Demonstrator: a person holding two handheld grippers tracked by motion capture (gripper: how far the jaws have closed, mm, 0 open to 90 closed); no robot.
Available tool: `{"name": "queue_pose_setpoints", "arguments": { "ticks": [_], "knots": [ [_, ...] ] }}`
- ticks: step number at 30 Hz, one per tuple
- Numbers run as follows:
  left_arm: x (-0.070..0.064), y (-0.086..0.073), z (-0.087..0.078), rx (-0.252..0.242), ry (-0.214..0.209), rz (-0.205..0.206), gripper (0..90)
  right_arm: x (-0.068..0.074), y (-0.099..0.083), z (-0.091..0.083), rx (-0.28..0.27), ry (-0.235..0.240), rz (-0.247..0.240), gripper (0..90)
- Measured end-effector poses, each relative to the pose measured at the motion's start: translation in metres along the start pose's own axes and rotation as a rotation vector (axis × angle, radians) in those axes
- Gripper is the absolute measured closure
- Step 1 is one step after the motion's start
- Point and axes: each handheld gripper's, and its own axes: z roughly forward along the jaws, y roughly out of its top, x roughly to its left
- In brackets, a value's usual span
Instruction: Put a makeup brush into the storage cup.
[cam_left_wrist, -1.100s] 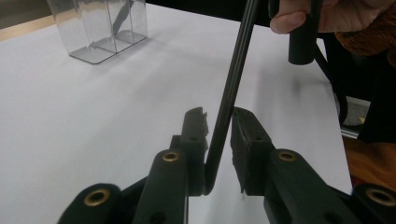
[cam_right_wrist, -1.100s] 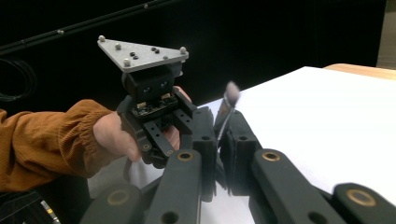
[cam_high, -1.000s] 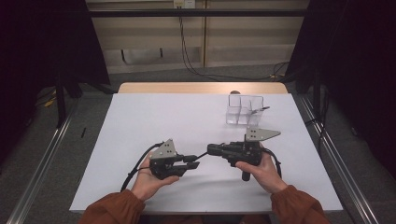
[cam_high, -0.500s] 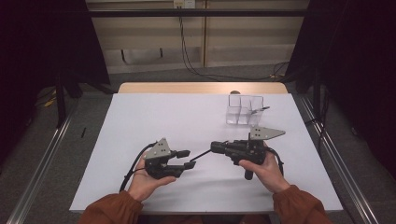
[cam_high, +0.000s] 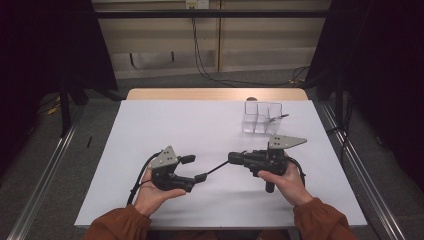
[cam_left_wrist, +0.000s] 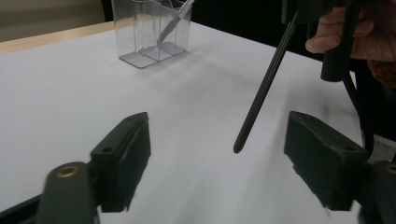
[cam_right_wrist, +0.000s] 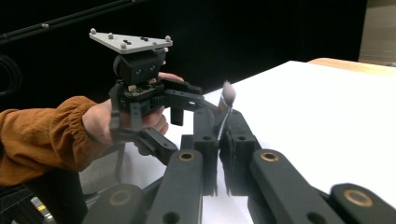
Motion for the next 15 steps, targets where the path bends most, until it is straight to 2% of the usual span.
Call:
{"name": "queue_pose_setpoints", "arguments": {
  "ticks": [1,7,10,12,15],
  "knots": [
    [0.001,0.000,-0.001,0.000,0.006,0.009,17.9,0.000,0.000,-0.001,-0.001,-0.003,0.003,86.4],
    [0.003,0.001,-0.004,-0.001,0.022,-0.006,8.4,-0.002,0.001,-0.006,-0.002,-0.014,0.007,86.4],
    [0.004,0.003,-0.007,-0.012,0.020,0.004,8.1,-0.003,0.001,-0.009,0.003,-0.021,0.011,86.4],
    [0.005,0.004,-0.010,-0.013,0.043,-0.005,6.3,-0.004,0.001,-0.010,0.008,-0.025,0.011,86.4],
    [0.006,0.004,-0.013,-0.014,0.055,-0.007,5.0,-0.006,0.003,-0.015,0.008,-0.035,0.012,86.4]
  ]
}}
